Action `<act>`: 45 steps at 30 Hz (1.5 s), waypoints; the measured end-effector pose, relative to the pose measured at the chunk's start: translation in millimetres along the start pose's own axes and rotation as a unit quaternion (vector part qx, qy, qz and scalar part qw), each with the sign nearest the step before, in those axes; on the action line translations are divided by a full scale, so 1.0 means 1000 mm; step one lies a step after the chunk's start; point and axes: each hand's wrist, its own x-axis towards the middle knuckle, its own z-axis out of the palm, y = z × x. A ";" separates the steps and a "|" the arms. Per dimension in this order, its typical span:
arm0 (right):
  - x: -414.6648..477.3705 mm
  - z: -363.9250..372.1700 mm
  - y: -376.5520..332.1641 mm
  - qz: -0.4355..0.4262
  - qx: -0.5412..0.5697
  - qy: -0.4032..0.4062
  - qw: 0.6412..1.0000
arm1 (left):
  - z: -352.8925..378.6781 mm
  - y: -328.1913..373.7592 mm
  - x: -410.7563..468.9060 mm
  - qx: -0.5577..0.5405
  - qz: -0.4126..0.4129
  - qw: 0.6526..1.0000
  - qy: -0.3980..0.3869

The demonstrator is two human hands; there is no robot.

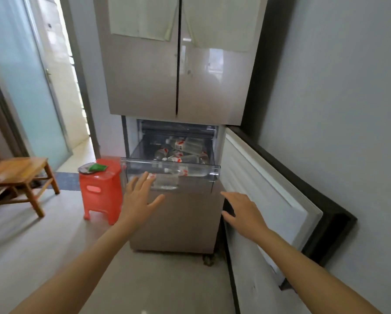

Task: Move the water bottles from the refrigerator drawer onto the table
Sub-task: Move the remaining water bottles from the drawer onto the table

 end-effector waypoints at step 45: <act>0.415 0.108 0.048 -0.003 0.046 -0.112 0.993 | 0.094 -0.169 0.352 0.004 -0.077 0.983 -0.169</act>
